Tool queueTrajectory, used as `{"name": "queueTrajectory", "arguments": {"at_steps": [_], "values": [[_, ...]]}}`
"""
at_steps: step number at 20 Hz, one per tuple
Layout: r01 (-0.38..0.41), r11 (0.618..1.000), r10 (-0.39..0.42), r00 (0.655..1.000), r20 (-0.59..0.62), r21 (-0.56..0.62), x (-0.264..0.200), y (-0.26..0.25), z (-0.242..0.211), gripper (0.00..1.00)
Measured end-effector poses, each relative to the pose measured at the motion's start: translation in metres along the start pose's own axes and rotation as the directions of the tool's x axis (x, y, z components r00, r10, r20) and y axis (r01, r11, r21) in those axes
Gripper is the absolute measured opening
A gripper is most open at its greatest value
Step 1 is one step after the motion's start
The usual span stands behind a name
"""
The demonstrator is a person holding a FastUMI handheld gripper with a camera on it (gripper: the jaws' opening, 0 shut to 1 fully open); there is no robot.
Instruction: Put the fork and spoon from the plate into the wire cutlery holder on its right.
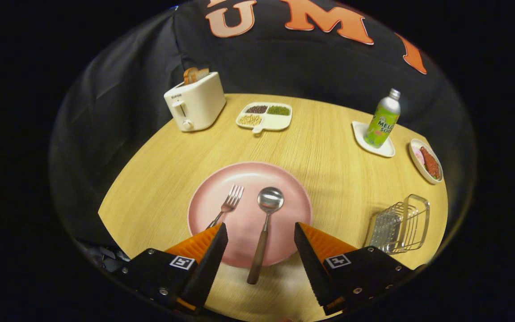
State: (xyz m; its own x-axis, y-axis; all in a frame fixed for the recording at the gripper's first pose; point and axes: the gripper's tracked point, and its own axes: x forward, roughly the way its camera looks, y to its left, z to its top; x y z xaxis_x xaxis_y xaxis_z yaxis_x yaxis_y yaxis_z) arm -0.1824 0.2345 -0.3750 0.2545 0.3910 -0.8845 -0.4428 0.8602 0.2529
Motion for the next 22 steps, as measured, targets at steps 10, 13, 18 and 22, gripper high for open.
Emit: {"name": "queueTrajectory", "arguments": {"at_steps": [10, 13, 18, 22], "values": [[0.07, 0.997, -0.071, 0.979, -0.191, -0.012, 0.036, -0.004, -0.032, 0.61], [0.073, 0.997, -0.064, 0.965, -0.253, 0.026, 0.039, -0.002, -0.041, 0.44], [0.097, 0.995, -0.089, 0.969, -0.229, 0.027, 0.04, -0.011, -0.035, 0.12], [0.071, 0.995, -0.056, 0.98, -0.191, 0.072, 0.03, -0.01, -0.025, 0.07]]}}
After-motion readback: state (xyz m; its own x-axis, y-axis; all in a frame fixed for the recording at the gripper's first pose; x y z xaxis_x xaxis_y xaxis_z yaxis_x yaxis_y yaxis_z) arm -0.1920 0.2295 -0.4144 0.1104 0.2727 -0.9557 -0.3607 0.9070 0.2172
